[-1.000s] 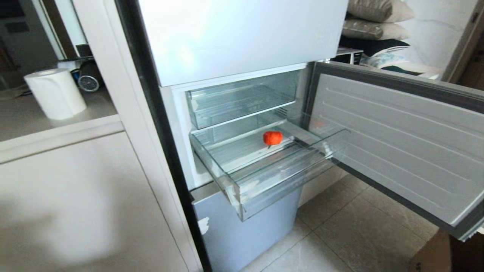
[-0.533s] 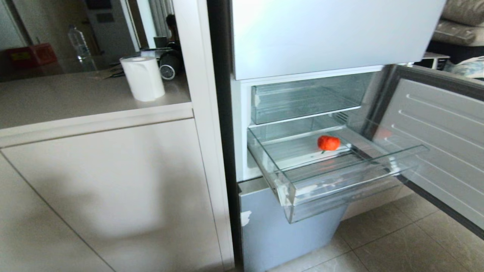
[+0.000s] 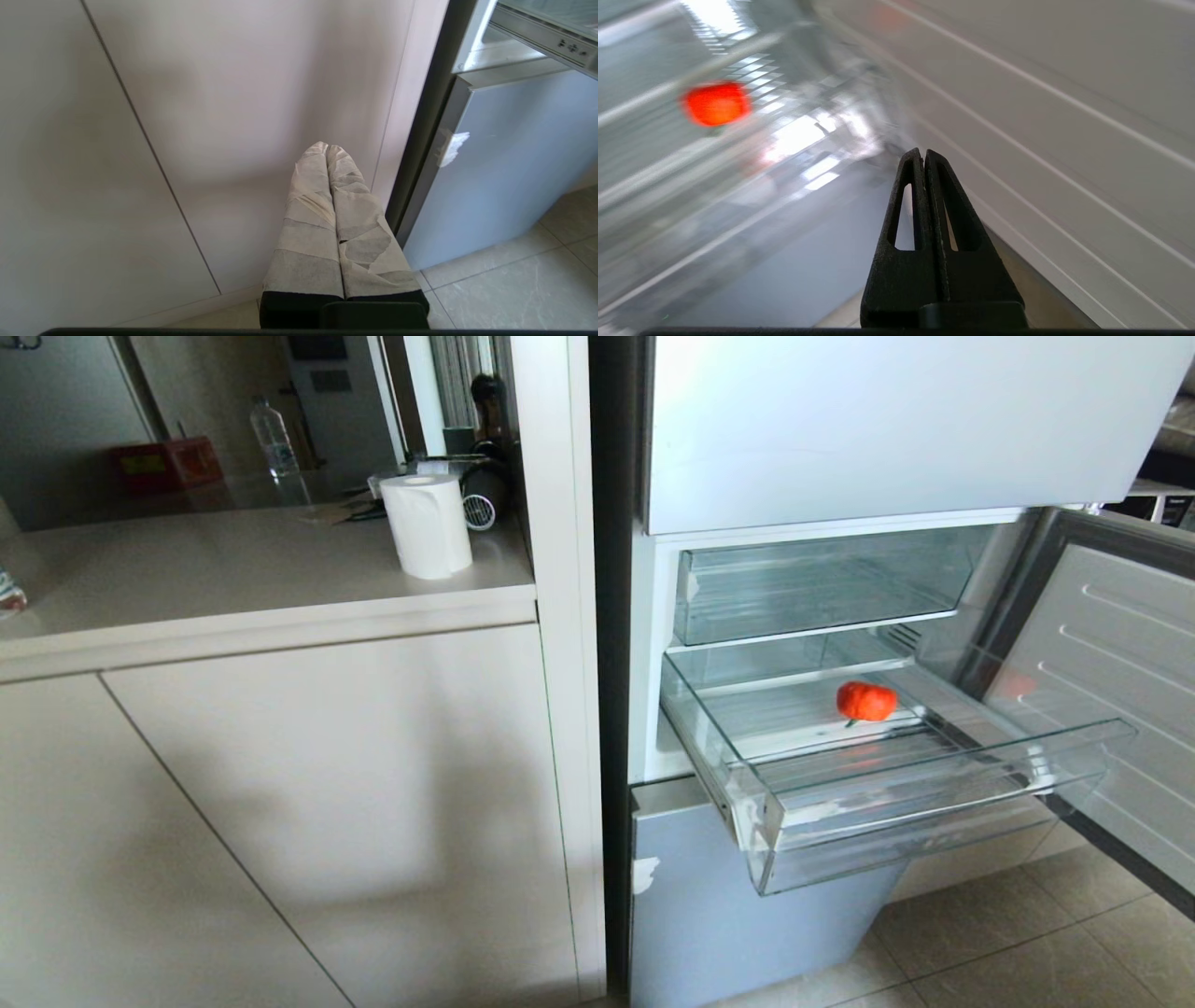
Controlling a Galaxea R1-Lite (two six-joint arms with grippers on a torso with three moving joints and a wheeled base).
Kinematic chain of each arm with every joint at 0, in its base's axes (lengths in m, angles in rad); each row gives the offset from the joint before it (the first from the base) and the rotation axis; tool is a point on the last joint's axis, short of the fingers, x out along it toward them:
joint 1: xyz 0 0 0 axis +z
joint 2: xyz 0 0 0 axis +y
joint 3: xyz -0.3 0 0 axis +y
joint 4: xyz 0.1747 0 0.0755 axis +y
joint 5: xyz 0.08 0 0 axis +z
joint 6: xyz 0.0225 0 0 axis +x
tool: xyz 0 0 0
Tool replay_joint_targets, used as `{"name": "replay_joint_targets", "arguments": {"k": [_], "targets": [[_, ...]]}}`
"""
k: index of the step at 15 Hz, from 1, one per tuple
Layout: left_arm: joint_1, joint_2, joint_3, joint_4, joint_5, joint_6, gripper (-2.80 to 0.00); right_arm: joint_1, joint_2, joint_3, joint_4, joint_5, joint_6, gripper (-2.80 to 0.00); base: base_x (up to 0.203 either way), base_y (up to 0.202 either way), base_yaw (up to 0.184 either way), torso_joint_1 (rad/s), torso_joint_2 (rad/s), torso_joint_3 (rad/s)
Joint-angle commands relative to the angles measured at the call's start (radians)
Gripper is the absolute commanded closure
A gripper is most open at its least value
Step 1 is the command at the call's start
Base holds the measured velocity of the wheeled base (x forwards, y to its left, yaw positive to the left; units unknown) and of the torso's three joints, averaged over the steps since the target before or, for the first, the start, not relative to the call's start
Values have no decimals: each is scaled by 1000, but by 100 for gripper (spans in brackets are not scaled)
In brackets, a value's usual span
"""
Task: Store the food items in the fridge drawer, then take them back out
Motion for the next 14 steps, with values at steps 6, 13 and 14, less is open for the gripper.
{"name": "replay_joint_targets", "arguments": {"k": [6, 13, 14], "targets": [[0, 0, 0, 0, 0, 0, 0, 494, -13, -379, 521, -144, 29, 0, 0, 0, 0, 0, 0, 0], [0, 0, 0, 0, 0, 0, 0, 738, 486, -781, 627, -350, 30, 0, 0, 0, 0, 0, 0, 0], [0, 0, 0, 0, 0, 0, 0, 756, 556, -850, 629, -363, 30, 0, 0, 0, 0, 0, 0, 0]]}}
